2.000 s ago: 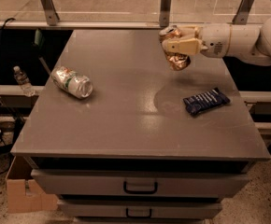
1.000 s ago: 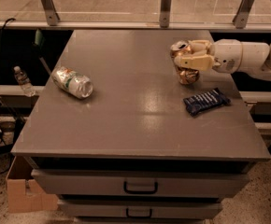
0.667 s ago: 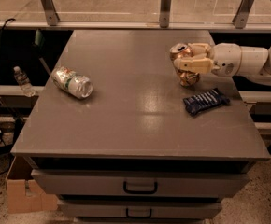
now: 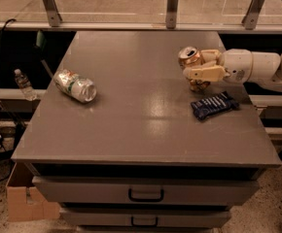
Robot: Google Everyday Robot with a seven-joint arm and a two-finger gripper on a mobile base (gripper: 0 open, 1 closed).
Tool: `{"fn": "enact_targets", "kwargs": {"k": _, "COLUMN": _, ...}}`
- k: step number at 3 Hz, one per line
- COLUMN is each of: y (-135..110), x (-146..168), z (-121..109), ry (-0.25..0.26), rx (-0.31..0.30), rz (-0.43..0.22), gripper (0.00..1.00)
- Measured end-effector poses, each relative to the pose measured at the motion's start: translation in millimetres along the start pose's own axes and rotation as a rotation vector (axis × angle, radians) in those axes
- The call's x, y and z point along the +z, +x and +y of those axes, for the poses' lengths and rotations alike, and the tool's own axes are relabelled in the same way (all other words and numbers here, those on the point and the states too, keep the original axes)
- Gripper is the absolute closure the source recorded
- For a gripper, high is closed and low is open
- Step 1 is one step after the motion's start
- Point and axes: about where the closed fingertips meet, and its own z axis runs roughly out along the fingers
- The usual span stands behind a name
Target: Place orange can upright
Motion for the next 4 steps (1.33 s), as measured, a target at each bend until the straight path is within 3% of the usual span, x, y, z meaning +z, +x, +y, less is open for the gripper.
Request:
{"fn": "enact_targets", "kwargs": {"k": 1, "y": -13.9, "x": -20.7, "z": -4.2, "ry": 0.069, "rx": -0.034, "rz": -0.065, "gripper": 0.58}}
{"fn": "enact_targets", "kwargs": {"k": 2, "y": -47.5, "x": -63.0, "z": -8.9, "ry": 0.208, "rx": -0.095, "rz": -0.223, "gripper": 0.89}}
{"fn": "enact_targets", "kwargs": {"k": 3, "y": -62.8, "x": -75.3, "z": -7.8, "ry": 0.257, "rx": -0.097, "rz": -0.268, "gripper": 1.00}}
{"fn": "enact_targets", "kwargs": {"k": 4, "y": -68.5, "x": -51.4, "z": -9.6, "ry": 0.263, "rx": -0.064, "rz": -0.166, "gripper": 0.82}}
